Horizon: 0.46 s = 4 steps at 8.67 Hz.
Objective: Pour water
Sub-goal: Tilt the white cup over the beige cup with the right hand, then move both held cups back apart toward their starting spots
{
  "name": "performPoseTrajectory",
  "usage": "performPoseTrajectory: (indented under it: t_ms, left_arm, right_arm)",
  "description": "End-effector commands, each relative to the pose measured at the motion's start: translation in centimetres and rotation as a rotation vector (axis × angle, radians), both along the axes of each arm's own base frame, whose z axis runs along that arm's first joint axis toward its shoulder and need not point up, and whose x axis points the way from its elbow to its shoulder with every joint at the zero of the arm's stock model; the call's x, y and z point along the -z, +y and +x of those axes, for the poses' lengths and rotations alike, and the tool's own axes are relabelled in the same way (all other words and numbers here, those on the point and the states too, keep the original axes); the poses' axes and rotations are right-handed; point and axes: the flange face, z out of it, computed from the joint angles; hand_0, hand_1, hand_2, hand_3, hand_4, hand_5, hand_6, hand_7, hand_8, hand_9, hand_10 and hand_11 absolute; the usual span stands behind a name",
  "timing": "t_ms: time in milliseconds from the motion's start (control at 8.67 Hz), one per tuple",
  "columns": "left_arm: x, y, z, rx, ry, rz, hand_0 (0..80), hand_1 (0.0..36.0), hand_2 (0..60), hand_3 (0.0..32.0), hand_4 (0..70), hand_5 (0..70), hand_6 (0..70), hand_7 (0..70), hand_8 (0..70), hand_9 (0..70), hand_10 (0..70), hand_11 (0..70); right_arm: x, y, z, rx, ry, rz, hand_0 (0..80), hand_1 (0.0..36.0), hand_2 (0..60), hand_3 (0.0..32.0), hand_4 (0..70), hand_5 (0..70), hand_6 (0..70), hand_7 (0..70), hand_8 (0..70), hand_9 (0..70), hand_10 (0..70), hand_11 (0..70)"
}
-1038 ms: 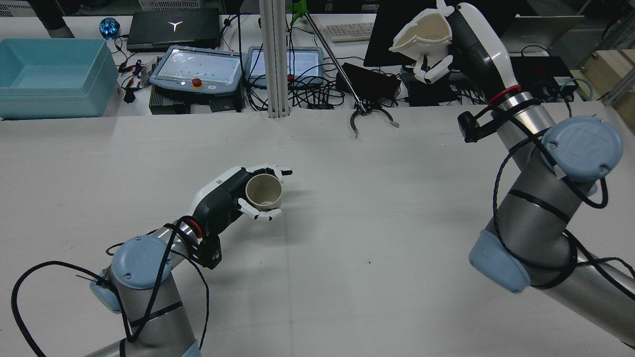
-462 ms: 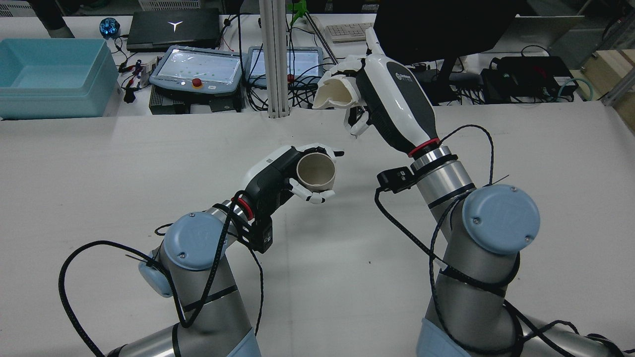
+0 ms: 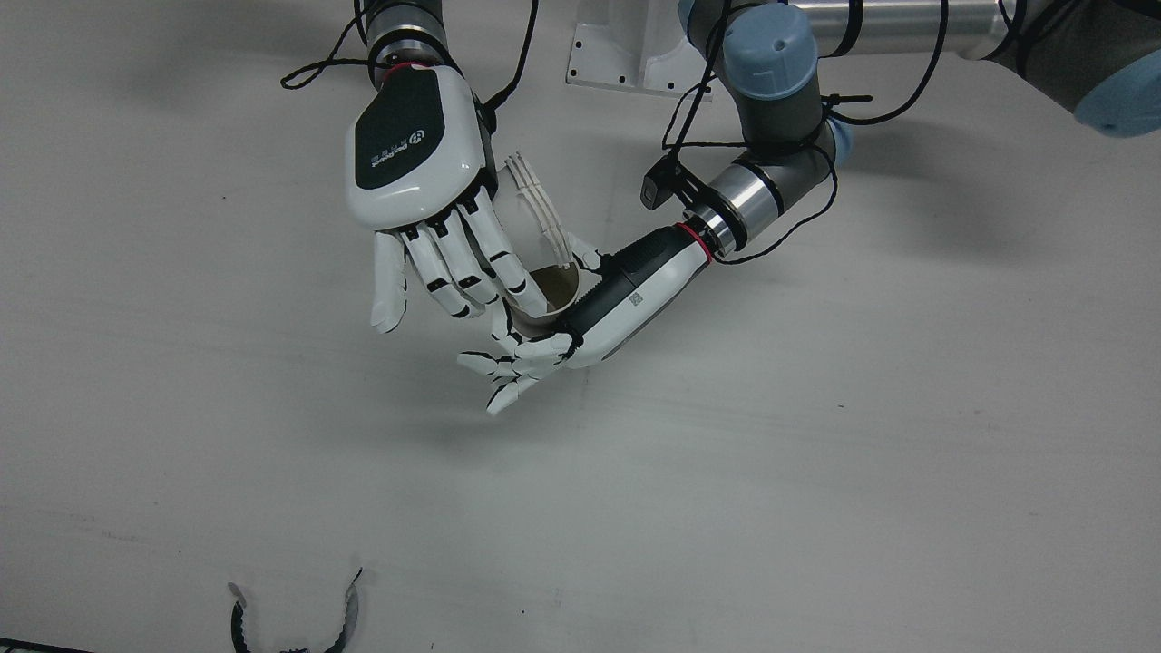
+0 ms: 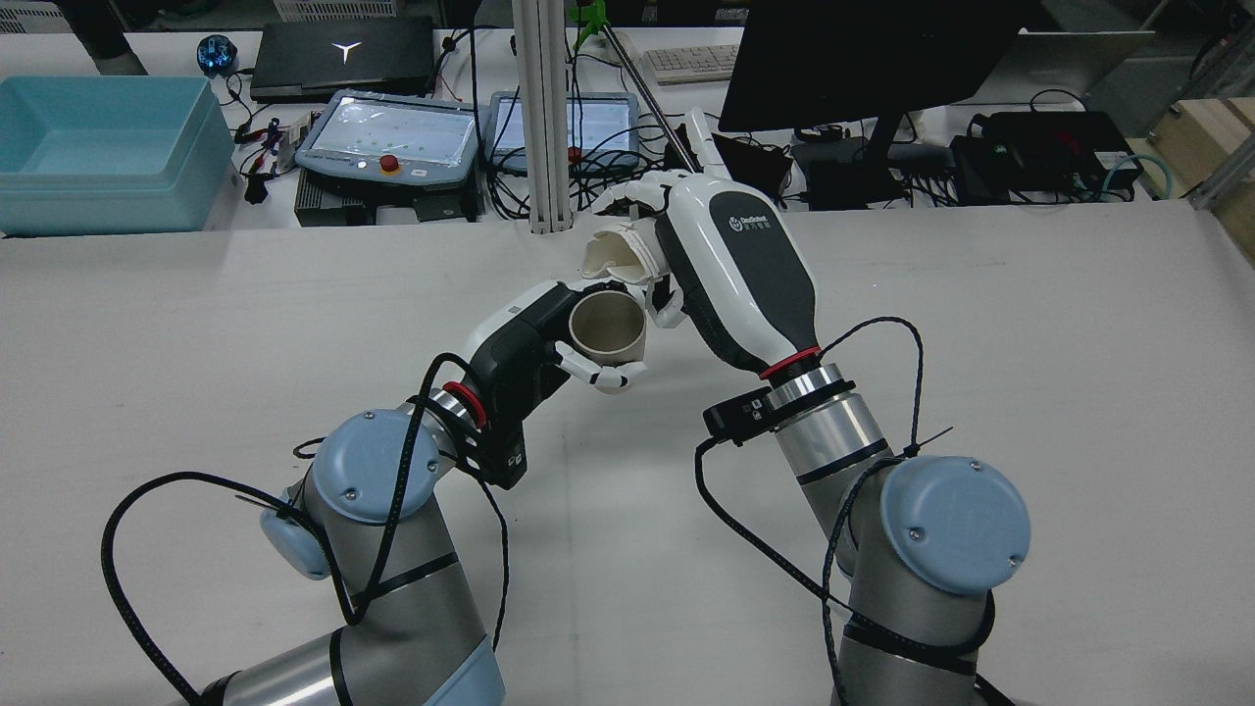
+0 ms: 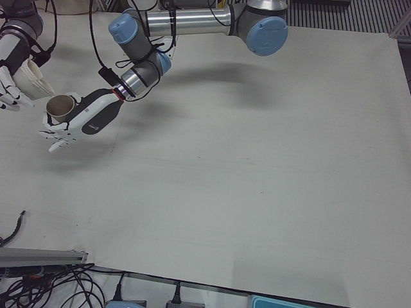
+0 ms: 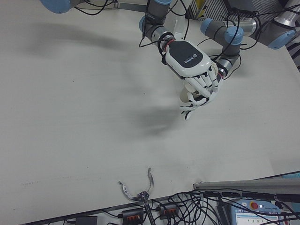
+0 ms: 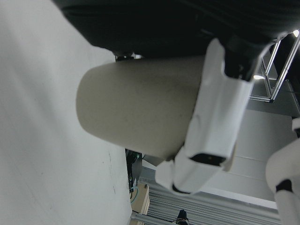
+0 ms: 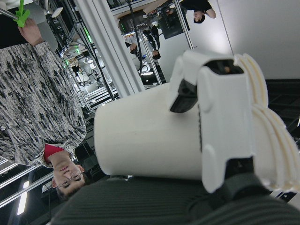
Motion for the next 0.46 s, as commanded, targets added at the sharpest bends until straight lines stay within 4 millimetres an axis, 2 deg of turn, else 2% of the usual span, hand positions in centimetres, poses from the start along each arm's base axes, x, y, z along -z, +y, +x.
performPoseTrajectory:
  t_ms: [0,115,231,346]
  left_arm:
    - [-7.8,0.0,-3.3,-0.002,0.023,-0.072,80.0,36.0,60.0,0.0,57.1,70.0,22.0,20.4,6.9,3.6,7.0,14.0]
    - [-12.0,0.7,-5.4,0.006,0.017,-0.076,80.0,36.0,60.0,0.0,55.6,70.0,21.4,20.1,7.0,4.0,7.8,15.2]
    - [-16.8,0.6,-7.7,0.026,0.013,-0.081,80.0,36.0,60.0,0.0,56.5,70.0,21.5,20.2,7.2,4.3,8.2,15.9]
    - [-20.3,0.1,-10.3,0.041,0.003,-0.081,80.0,36.0,60.0,0.0,57.2,70.0,21.5,20.2,7.3,4.4,8.4,16.1]
  right_arm:
    - [-5.4,-2.0,8.3,-0.011,-0.252,0.008,80.0,36.0,60.0,0.0,33.2,21.8,45.9,69.2,34.5,47.9,0.0,0.0]
    - [-9.3,-3.0,11.8,0.028,-0.375,-0.016,80.0,36.0,60.0,0.0,34.7,22.2,48.4,70.0,37.0,50.9,0.0,0.0]
    - [-12.9,-3.6,15.4,0.057,-0.494,-0.041,80.0,36.0,60.0,0.0,33.3,22.4,48.9,70.0,38.2,52.2,0.0,0.0]
    - [-16.4,-3.7,18.6,0.089,-0.593,-0.064,80.0,36.0,60.0,0.0,32.8,22.7,50.2,70.0,39.2,53.5,0.0,0.0]
